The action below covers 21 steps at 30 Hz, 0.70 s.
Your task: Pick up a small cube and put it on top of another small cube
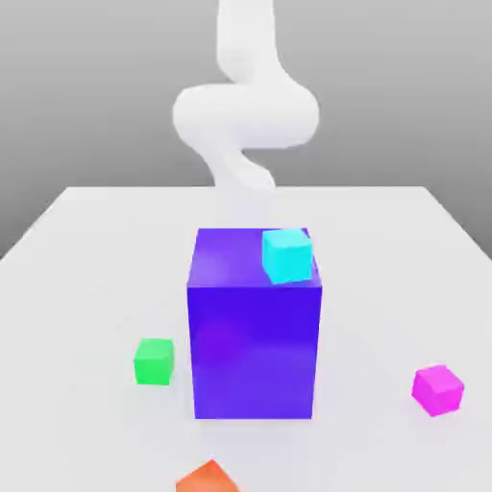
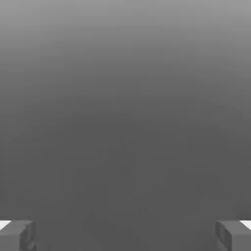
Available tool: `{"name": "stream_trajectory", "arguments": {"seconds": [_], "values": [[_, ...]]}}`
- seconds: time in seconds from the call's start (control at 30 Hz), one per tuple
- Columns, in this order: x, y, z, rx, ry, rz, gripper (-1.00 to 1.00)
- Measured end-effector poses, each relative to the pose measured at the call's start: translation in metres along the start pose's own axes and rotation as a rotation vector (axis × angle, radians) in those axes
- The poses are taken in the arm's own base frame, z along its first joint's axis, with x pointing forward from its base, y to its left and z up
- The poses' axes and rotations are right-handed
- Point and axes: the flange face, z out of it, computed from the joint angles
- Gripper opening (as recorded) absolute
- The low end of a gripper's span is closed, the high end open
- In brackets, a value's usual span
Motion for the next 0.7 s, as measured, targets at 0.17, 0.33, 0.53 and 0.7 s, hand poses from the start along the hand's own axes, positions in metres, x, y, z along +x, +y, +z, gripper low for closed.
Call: {"name": "stream_trajectory", "arguments": {"seconds": [0.17, 0.33, 0.53, 0.7], "values": [[-0.050, -0.028, 0.101, -0.016, -0.164, -0.322, 0.00], [-0.123, -0.044, 0.187, -0.009, -0.321, -0.641, 0.00], [-0.232, -0.043, 0.269, 0.027, -0.508, -1.029, 0.00], [-0.341, -0.028, 0.313, 0.091, -0.667, -1.378, 0.00]]}}
